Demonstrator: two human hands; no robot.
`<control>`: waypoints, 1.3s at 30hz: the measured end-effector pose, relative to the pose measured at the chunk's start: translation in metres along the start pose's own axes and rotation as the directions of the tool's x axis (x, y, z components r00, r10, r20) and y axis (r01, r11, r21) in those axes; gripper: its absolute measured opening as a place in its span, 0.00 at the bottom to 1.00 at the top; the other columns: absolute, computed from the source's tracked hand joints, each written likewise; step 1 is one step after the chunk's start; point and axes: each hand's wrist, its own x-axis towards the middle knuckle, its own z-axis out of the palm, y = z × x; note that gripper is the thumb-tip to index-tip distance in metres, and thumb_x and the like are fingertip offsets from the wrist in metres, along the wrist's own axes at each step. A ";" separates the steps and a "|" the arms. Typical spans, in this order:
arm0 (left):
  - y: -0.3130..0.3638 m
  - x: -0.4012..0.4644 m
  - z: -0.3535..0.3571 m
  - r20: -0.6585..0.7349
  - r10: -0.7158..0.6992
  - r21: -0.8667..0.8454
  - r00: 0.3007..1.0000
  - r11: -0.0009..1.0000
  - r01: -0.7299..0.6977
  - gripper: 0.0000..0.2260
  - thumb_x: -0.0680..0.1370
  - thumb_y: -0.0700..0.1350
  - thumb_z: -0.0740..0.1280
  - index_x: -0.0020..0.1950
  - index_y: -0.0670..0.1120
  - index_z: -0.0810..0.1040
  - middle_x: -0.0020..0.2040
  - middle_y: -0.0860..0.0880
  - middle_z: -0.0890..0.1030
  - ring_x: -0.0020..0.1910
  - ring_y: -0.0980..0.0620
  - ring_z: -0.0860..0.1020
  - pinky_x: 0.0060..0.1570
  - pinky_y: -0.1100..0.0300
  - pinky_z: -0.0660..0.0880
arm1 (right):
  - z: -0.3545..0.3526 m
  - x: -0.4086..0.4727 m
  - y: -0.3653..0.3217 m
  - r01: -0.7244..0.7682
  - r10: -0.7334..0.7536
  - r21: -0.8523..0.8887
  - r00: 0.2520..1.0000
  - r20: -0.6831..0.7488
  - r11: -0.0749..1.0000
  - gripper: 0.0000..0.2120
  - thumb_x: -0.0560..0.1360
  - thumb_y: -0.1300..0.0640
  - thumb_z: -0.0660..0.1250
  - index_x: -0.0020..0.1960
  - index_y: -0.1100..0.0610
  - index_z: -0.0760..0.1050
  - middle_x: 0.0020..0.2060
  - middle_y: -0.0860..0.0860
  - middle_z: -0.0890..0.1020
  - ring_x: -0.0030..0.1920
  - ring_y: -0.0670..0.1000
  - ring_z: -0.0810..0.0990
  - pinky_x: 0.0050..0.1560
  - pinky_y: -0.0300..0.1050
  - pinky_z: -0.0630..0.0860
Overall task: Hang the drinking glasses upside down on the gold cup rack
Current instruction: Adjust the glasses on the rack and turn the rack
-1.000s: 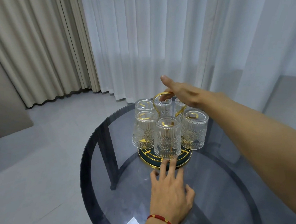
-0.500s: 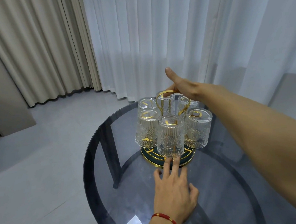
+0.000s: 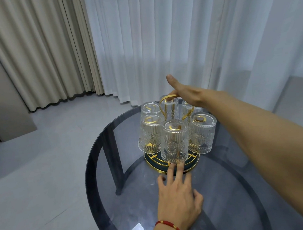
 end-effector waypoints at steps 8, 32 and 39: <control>0.000 0.001 0.000 0.020 -0.003 -0.018 1.000 1.000 0.003 0.21 0.74 0.55 0.58 0.63 0.51 0.76 0.78 0.49 0.65 0.76 0.43 0.62 0.66 0.39 0.66 | 0.000 -0.008 -0.003 0.154 -0.149 0.051 0.985 -0.086 0.987 0.48 0.78 0.26 0.36 0.66 0.55 0.82 0.71 0.54 0.78 0.69 0.54 0.74 0.68 0.53 0.60; -0.002 0.001 0.007 -0.055 0.011 -0.042 0.998 0.999 -0.013 0.21 0.70 0.55 0.63 0.61 0.51 0.77 0.73 0.49 0.71 0.72 0.42 0.67 0.60 0.38 0.71 | 0.025 -0.016 -0.059 0.198 -0.164 -0.399 0.979 0.117 0.895 0.49 0.72 0.20 0.35 0.64 0.46 0.83 0.77 0.56 0.70 0.76 0.59 0.69 0.74 0.63 0.57; -0.002 0.001 0.007 -0.066 0.007 -0.050 0.998 0.999 -0.010 0.20 0.70 0.54 0.62 0.59 0.50 0.78 0.74 0.48 0.71 0.72 0.42 0.67 0.61 0.38 0.70 | 0.021 -0.005 -0.066 0.108 -0.055 -0.312 0.983 0.173 0.944 0.50 0.72 0.20 0.35 0.68 0.48 0.81 0.80 0.54 0.66 0.79 0.58 0.64 0.76 0.68 0.52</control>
